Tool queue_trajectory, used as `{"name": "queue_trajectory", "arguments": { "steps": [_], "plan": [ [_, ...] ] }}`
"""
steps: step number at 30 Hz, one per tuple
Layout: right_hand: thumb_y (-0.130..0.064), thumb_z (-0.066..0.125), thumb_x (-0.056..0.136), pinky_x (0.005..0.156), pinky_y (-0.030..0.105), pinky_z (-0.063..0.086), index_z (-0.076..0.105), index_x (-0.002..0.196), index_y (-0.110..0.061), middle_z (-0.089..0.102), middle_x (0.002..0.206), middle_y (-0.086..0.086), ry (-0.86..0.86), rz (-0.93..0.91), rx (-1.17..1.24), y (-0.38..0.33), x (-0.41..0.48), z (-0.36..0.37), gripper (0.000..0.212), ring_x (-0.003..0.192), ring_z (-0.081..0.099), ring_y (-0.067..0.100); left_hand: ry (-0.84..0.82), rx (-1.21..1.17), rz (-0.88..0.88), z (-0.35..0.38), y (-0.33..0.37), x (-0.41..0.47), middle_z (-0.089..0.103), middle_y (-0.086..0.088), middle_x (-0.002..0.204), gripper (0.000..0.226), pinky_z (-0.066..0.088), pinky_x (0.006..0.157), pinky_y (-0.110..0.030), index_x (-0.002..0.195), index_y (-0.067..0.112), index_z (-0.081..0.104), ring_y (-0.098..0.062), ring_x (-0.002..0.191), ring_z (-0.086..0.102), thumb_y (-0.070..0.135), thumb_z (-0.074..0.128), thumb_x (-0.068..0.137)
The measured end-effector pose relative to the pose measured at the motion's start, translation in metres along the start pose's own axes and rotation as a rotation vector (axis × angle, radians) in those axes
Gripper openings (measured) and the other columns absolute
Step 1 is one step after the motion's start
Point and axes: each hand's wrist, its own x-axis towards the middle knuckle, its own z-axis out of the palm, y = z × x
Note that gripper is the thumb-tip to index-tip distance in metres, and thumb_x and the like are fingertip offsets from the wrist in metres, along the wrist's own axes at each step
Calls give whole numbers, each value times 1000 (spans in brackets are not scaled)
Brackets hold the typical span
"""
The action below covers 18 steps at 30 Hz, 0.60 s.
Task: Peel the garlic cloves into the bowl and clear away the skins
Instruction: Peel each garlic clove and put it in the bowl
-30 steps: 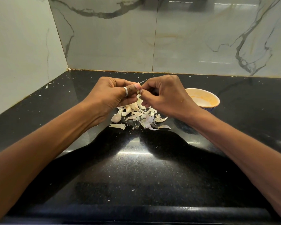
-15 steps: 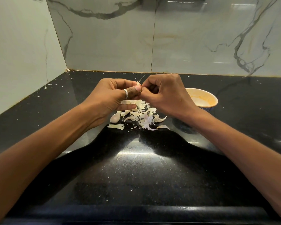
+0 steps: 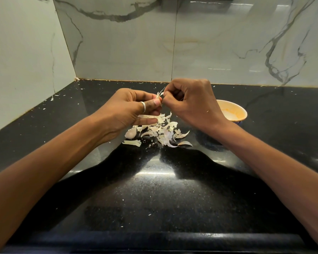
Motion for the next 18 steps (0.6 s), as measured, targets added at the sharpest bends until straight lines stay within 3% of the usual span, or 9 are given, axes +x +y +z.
{"name": "queue_trajectory", "arguments": {
  "steps": [3, 8, 12, 18],
  "plan": [
    [-18, 66, 87, 58, 31, 50, 73, 74, -9, 68, 63, -1, 20, -2, -22, 0, 0, 0, 17, 56, 62, 14, -1, 8, -10, 0, 1, 0, 74, -5, 89, 17, 61, 72, -27, 107, 3, 72, -13, 86, 71, 9, 68, 92],
    [-17, 66, 87, 56, 10, 42, 76, 76, -9, 69, 63, -2, 113, 49, -39, 4, 8, -9, 17, 57, 61, 10, -7, 45, -26, -1, -1, -1, 74, -11, 95, 16, 61, 73, -26, 108, 2, 72, -14, 88, 71, 7, 66, 94],
    [-19, 66, 85, 61, 29, 53, 78, 78, -11, 72, 66, -2, 2, 51, -24, 2, 3, -3, 16, 58, 65, 11, 27, 21, 0, 0, 0, -1, 73, -7, 94, 17, 61, 72, -27, 111, 3, 71, -12, 87, 71, 5, 64, 96],
    [-21, 71, 83, 63, 32, 54, 75, 75, -13, 70, 64, -3, -58, 62, -25, 1, 0, 2, 12, 58, 65, 10, 77, 20, 22, 0, 2, -2, 72, -9, 94, 13, 63, 74, -31, 104, 7, 73, -13, 87, 68, 6, 63, 96]
  ]
}}
